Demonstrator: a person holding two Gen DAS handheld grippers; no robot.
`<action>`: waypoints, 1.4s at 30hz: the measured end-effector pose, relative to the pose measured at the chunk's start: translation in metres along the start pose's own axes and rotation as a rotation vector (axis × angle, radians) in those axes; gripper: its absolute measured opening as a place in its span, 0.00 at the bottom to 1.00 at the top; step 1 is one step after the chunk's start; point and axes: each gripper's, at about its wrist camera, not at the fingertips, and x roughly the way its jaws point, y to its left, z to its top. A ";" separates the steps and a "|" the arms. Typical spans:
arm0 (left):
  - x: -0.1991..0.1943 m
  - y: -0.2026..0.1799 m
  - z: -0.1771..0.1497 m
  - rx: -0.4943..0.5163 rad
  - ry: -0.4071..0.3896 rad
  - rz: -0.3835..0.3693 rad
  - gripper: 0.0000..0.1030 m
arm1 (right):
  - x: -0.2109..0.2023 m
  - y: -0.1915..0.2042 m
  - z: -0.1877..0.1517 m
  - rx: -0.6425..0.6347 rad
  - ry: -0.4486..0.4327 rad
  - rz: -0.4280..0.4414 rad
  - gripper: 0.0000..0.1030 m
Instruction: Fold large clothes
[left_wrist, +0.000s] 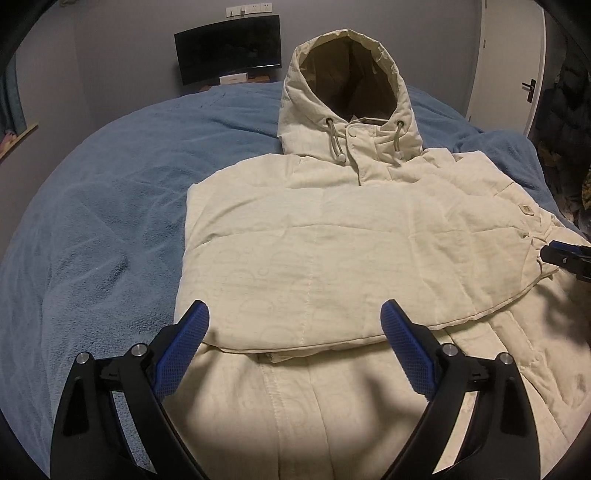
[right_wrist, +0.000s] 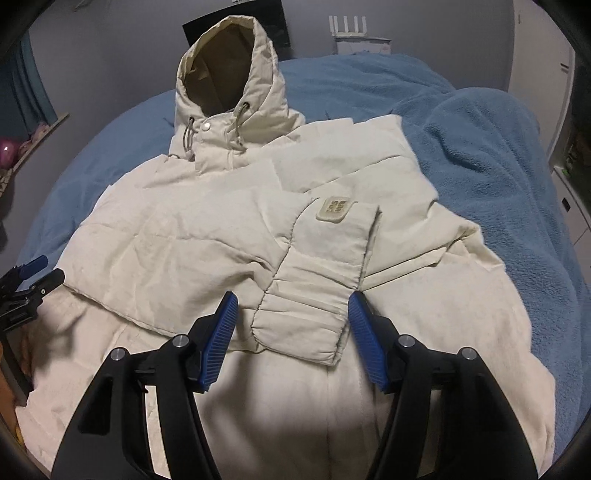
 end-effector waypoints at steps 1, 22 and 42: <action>0.001 0.000 0.000 0.000 0.003 0.001 0.88 | 0.000 0.000 0.000 -0.002 0.000 0.005 0.52; 0.002 -0.003 0.000 0.007 0.012 0.011 0.88 | -0.011 -0.020 -0.006 0.104 0.037 0.115 0.25; 0.002 -0.002 0.000 0.017 0.016 0.019 0.88 | 0.004 -0.020 -0.011 0.131 0.107 0.160 0.29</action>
